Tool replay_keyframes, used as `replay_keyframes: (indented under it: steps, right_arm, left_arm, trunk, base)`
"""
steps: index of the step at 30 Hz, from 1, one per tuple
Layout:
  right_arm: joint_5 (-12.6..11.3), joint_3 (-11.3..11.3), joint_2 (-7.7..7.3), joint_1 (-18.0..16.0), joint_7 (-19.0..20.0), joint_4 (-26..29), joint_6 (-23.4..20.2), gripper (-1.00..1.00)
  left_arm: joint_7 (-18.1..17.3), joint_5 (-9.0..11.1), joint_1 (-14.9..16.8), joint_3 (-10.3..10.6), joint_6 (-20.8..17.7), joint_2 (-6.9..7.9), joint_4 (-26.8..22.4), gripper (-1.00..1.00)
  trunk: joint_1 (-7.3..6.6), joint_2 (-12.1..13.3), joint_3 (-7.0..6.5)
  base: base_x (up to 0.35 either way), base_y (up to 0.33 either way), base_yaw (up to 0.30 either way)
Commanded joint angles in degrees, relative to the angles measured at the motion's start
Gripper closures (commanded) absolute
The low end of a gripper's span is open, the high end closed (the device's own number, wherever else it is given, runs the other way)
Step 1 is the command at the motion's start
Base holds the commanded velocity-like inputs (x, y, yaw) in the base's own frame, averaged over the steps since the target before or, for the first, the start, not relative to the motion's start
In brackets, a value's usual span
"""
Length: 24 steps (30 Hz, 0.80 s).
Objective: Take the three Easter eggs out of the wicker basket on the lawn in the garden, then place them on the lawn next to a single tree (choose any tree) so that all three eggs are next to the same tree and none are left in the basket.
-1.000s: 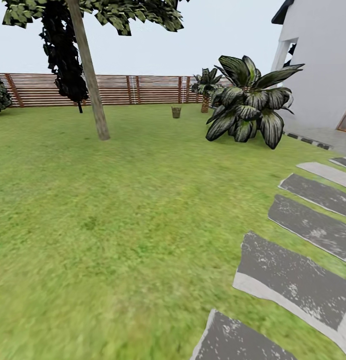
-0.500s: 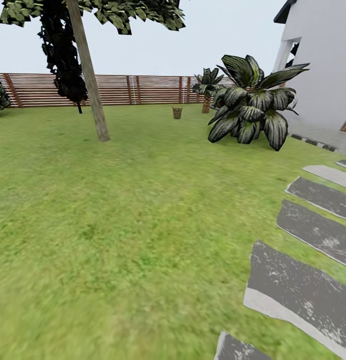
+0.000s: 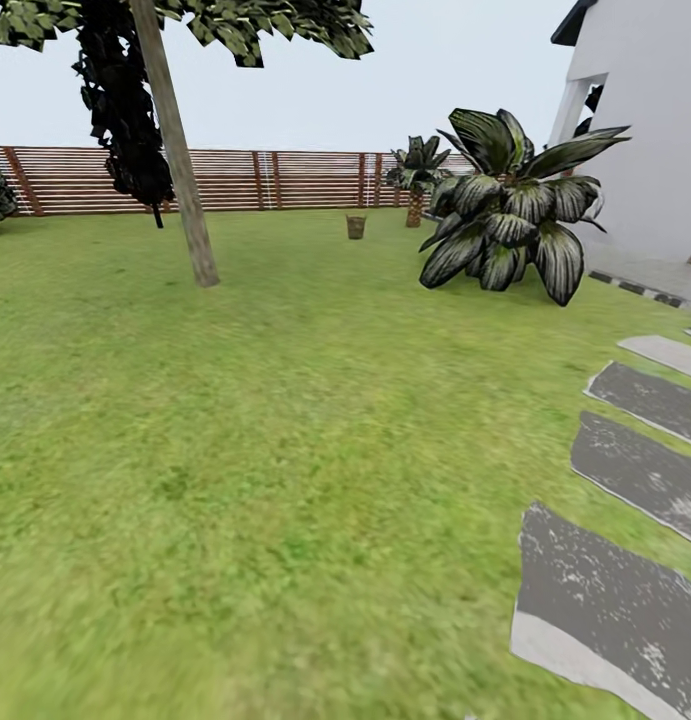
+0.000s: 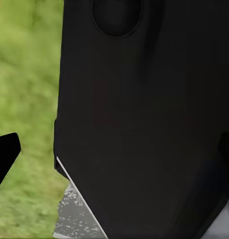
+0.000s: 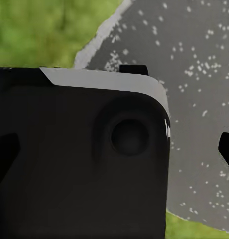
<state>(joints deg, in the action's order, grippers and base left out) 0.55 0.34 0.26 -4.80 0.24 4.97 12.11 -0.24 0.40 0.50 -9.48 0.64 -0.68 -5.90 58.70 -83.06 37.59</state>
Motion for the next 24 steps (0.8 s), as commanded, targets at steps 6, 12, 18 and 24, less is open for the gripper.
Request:
replay_keyframes:
  steps: [6,12,18,24]
  right_arm:
    - [0.05,0.01,0.00,-0.03,0.03,-0.05,0.19,-1.00]
    - [0.07,0.01,0.00,-0.03,0.03,-0.05,0.19,-1.00]
    - [0.05,0.01,0.00,-0.03,0.03,-0.05,0.19,-1.00]
    - [0.07,0.01,0.00,-0.03,0.02,-0.05,0.19,-1.00]
  left_arm:
    - [-0.02,0.04,0.02,-0.27,0.07,-0.02,0.01,-1.00]
    - [-0.03,0.04,0.02,-0.27,0.07,-0.02,0.01,-1.00]
    - [-0.03,0.04,0.02,-0.27,0.07,-0.02,0.01,-1.00]
    - [-0.02,0.04,0.02,-0.28,0.07,-0.03,0.01,-1.00]
  trunk:
    - [0.03,-0.02,0.05]
    - [0.03,-0.02,0.05]
    - [0.03,-0.02,0.05]
    - [0.03,-0.02,0.05]
  base:
    - [0.314,0.106,0.000]
    - [0.314,0.106,0.000]
    - [0.314,0.106,0.000]
    - [0.314,0.106,0.000]
